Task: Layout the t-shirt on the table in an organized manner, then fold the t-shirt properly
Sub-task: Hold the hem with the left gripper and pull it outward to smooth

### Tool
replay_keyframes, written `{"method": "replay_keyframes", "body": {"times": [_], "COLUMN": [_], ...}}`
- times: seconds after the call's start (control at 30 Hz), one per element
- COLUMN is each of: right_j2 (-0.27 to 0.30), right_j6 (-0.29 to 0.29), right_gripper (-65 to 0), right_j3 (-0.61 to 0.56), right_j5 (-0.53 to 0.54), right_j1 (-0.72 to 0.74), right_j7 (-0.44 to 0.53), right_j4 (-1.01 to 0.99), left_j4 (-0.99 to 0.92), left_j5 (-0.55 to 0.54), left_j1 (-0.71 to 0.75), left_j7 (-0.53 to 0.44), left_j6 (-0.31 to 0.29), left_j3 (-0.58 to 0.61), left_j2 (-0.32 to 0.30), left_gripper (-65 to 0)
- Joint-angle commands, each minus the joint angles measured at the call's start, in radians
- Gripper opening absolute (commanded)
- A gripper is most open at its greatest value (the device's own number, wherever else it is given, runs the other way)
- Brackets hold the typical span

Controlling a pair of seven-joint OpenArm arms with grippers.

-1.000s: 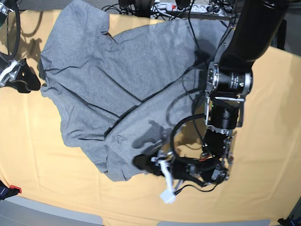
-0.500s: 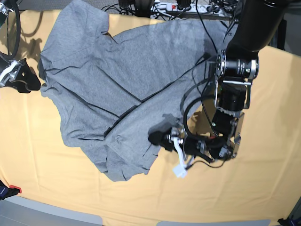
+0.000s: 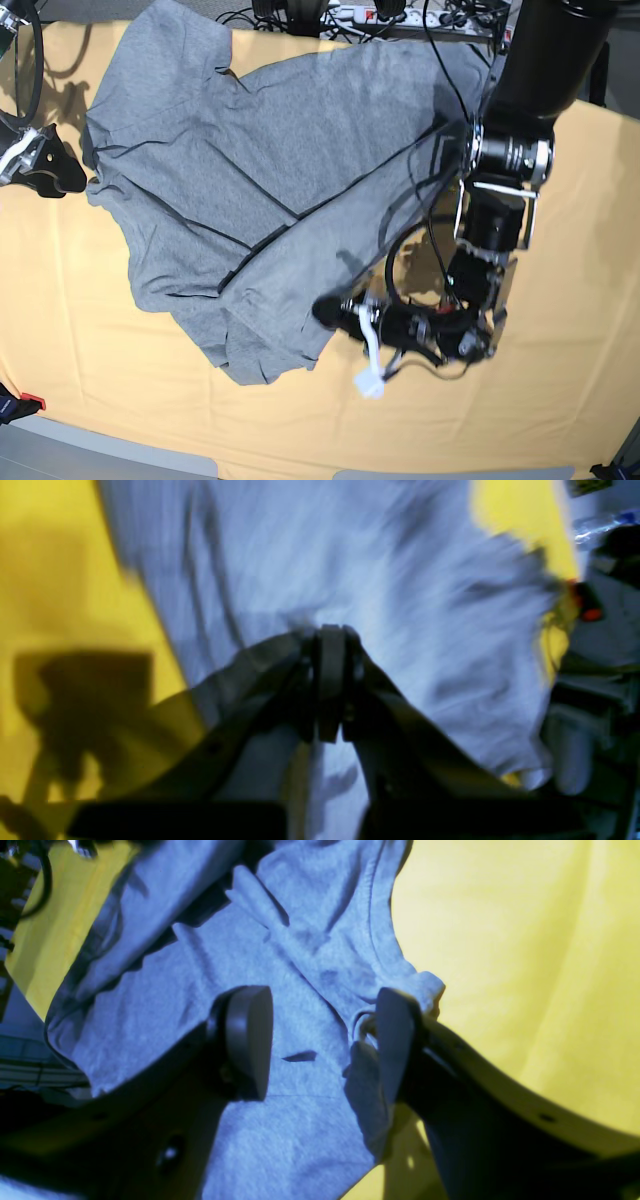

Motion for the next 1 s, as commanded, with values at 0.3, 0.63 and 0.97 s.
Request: {"method": "replay_keyframes", "body": {"times": [0.3,0.63,0.97], "right_j2": [0.023,0.023,0.023], "right_j6": [0.005,0.005,0.005], "right_gripper": [-30.7,-30.7,-30.7], "right_j3": [0.01,0.01,0.01], "right_j5": [0.028,0.029,0.029], "right_j1": [0.008,0.008,0.008], "right_j7": [0.018,0.018,0.018], "right_j4": [0.018,0.018,0.018], "left_j4": [0.018,0.018,0.018], "left_j5": [0.028,-0.144,0.018], "left_j1": [-0.093,-0.061,-0.003], "left_j7": [0.039,0.1,0.095], "left_j6": [-0.008,-0.008,-0.008], "left_j3": [-0.005,-0.005,-0.004], "left_j2": [-0.035,-0.085,-0.019], "left_gripper": [-65.0,-27.9,-24.6]}}
